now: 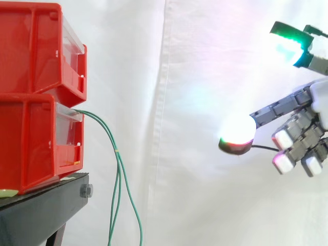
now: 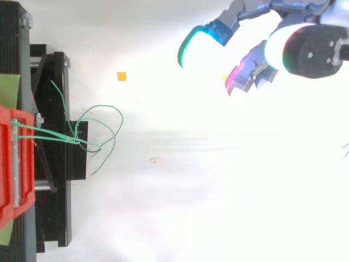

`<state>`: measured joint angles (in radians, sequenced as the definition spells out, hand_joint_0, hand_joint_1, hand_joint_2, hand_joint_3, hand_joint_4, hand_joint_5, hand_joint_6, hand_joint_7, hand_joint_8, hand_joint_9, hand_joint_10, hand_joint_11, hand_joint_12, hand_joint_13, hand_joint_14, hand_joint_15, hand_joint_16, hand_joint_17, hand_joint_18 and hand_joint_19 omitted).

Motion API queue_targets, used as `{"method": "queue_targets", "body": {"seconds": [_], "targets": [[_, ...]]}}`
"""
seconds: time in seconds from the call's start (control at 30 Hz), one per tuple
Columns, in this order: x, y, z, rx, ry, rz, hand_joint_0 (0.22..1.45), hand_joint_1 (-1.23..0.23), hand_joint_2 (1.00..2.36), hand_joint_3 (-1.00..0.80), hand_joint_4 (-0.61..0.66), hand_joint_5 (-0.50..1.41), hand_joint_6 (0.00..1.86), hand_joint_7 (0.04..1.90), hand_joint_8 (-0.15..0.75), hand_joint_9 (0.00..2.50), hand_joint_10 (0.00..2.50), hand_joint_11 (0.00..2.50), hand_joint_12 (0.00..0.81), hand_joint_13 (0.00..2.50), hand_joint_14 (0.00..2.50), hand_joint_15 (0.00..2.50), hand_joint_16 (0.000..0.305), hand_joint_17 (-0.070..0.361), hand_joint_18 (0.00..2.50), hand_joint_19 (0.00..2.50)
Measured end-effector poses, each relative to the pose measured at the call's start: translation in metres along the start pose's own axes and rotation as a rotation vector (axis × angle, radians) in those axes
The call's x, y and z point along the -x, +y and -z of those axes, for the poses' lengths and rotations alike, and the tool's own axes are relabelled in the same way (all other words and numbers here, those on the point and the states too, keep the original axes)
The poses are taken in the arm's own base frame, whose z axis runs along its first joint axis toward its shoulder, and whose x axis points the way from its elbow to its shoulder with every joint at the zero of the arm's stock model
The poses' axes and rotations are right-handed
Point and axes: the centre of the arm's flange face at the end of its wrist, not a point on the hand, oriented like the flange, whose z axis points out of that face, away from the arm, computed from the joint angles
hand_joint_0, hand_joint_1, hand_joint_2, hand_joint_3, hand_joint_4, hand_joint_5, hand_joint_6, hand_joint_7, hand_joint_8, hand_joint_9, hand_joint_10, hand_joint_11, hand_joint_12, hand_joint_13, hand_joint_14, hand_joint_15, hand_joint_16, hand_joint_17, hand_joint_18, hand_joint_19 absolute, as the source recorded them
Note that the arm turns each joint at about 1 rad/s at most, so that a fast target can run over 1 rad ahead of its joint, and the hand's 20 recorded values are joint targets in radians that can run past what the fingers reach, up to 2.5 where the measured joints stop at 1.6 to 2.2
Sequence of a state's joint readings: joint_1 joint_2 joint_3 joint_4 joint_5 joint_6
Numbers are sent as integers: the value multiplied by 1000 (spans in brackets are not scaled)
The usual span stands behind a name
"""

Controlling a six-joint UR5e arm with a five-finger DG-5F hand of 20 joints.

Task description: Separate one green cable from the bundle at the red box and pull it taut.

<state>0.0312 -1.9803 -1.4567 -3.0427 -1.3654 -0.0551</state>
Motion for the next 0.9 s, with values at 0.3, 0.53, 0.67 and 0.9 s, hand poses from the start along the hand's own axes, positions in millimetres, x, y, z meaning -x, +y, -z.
{"method": "queue_targets", "body": {"seconds": [0.3, 0.53, 0.67, 0.9], "targets": [[-1, -22, -34, -4, 29, -23, 335, -419, 1000, -500, 118, -197, 501, 617, 331, 948, 8, 344, 433, 749, 10, 338, 87, 195, 920, 362], [-5, -26, -65, 9, 43, -28, 336, -419, 1000, -500, 117, -197, 501, 614, 333, 947, 8, 348, 430, 747, 10, 342, 85, 192, 903, 365], [-5, -35, -90, 9, 69, -33, 336, -420, 1000, -500, 118, -196, 501, 614, 331, 946, 9, 359, 430, 743, 10, 341, 85, 191, 885, 361], [-7, -32, -117, 19, 90, -29, 337, -420, 1000, -500, 116, -196, 501, 616, 333, 949, 11, 355, 429, 743, 10, 338, 84, 188, 872, 366]]}}
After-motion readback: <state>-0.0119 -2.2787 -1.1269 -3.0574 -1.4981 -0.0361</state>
